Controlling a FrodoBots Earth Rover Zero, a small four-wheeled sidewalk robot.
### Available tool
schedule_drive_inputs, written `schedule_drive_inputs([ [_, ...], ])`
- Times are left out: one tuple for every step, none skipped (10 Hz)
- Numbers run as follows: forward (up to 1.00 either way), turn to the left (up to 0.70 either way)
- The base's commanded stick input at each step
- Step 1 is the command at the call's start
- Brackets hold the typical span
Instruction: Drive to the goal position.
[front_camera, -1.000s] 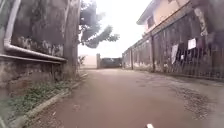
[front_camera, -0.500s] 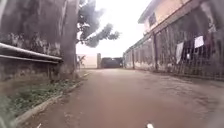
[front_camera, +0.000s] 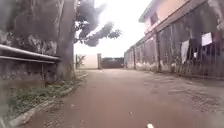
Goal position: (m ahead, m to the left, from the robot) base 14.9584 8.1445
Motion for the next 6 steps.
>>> schedule_drive_inputs([
  [0.7,0.0],
  [0.7,0.0],
  [0.7,0.0],
  [0.7,0.0],
  [0.7,0.0],
  [0.7,0.0],
])
